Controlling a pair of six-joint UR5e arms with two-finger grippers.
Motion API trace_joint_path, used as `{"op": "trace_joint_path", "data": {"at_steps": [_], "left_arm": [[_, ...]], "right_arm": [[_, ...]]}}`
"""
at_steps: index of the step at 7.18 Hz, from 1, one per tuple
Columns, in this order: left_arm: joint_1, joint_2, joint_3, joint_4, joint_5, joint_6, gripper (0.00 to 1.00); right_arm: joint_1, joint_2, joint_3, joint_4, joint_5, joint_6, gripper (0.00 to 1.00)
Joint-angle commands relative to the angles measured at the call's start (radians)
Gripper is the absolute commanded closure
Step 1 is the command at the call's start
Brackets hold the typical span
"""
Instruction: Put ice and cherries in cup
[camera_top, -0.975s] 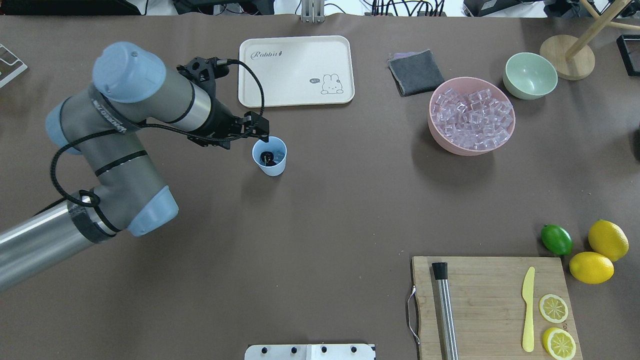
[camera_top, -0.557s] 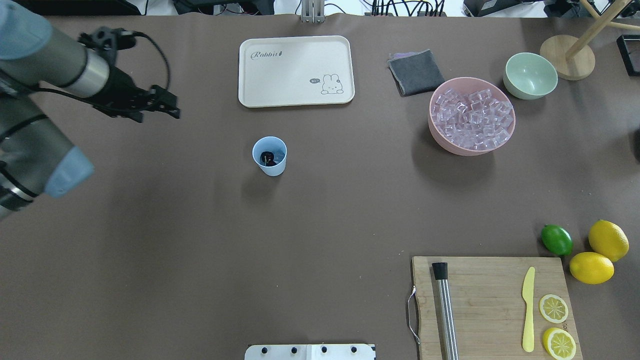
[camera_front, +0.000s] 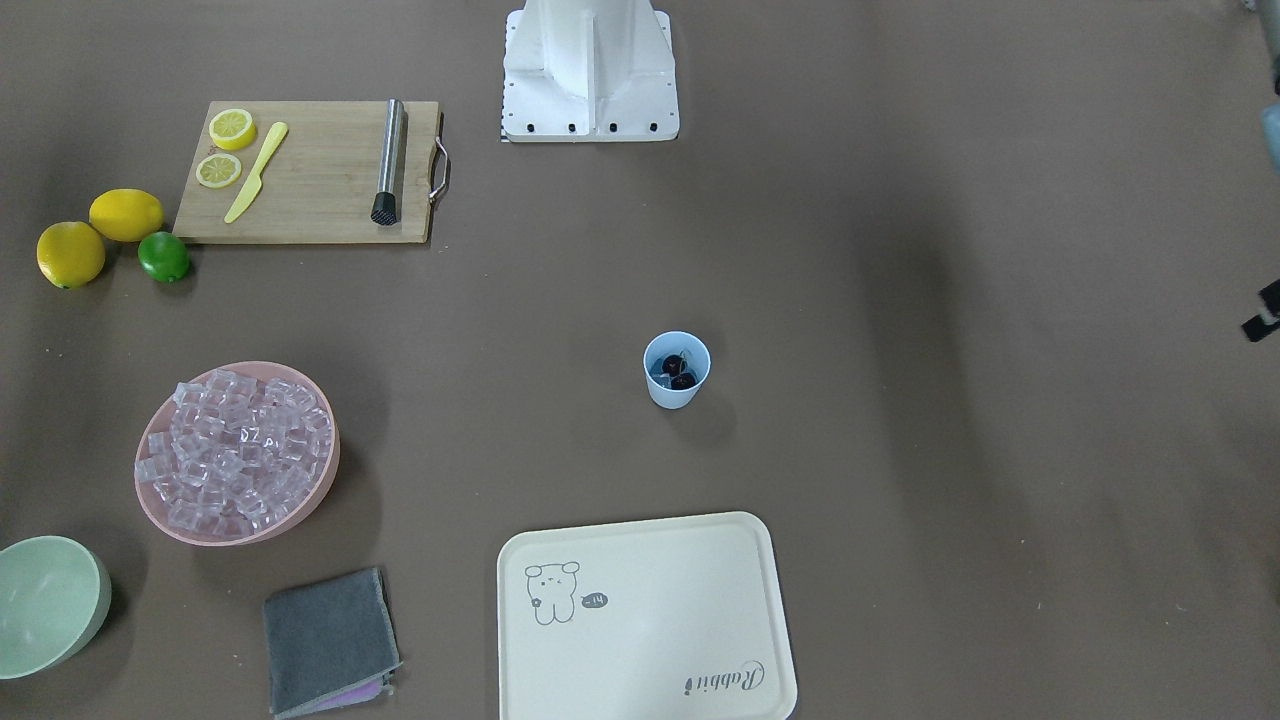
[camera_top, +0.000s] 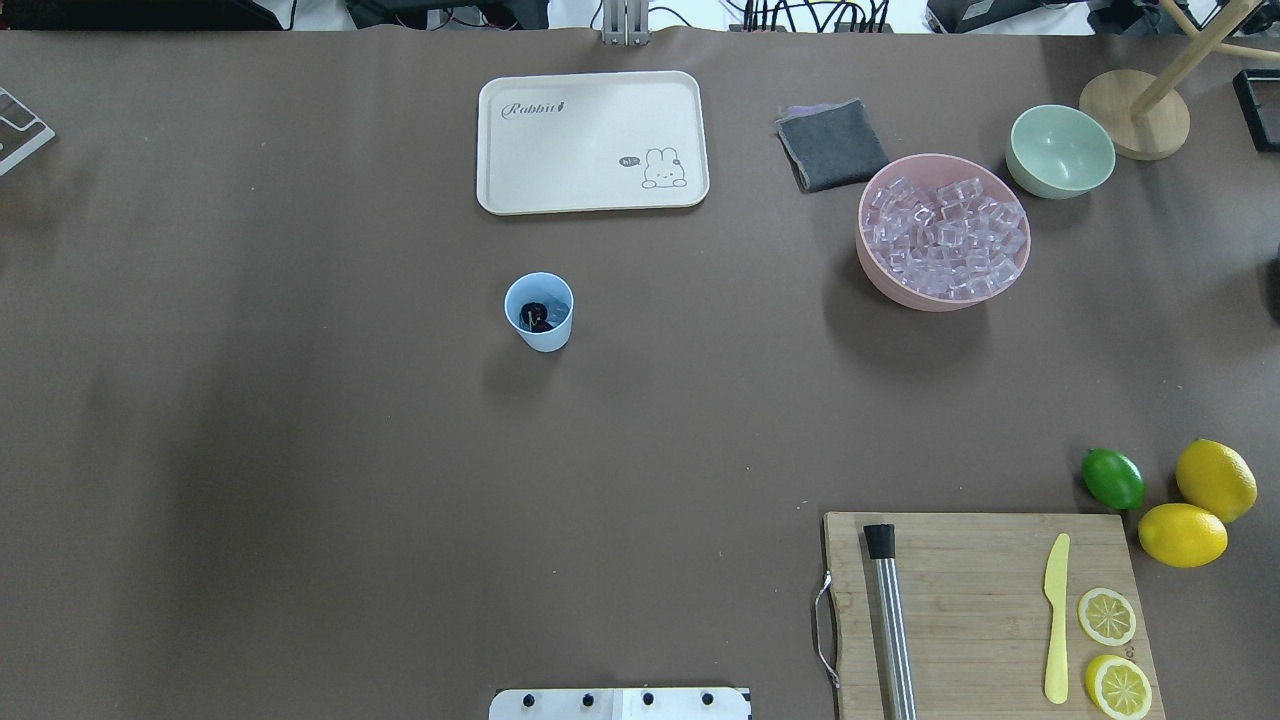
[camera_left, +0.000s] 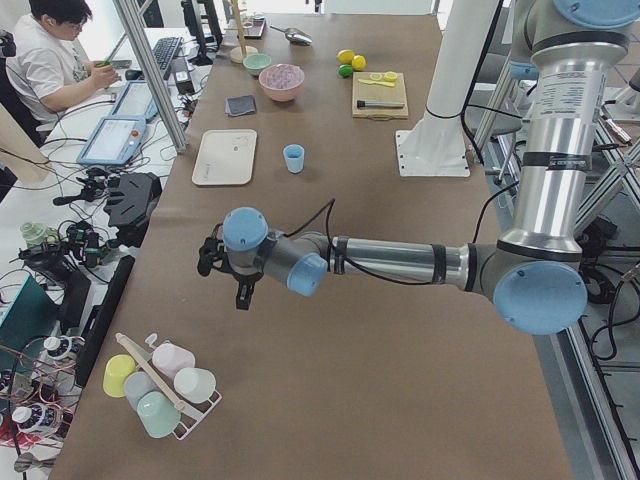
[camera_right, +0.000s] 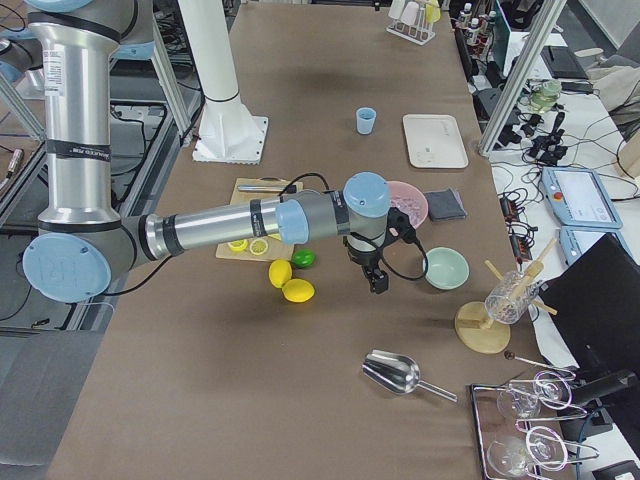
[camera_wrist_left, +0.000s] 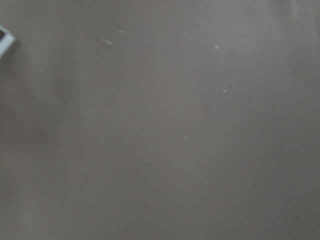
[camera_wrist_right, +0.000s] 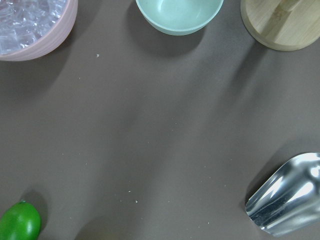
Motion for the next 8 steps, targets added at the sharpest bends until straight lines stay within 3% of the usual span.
{"op": "trace_joint_path", "data": {"at_steps": [1,3,5,8], "left_arm": [[-0.174,0.02,-0.014,0.16,-0.042,0.178,0.02],[-0.158,0.008,-0.068,0.253,0.038,0.181,0.02],[-0.122,-0.037,-0.117,0.367,0.056,0.199,0.02],[-0.18,-0.009,-0.141,0.372,0.084,0.261,0.02]], "right_arm": [[-0.028,0.025,-0.01,0.0,-0.001,0.006,0.02],[-0.033,0.034,-0.011,0.0,-0.003,0.006,0.02],[-0.033,0.033,-0.011,0.0,-0.006,0.008,0.02],[-0.033,0.04,-0.008,0.001,-0.012,0.011,0.02]]}}
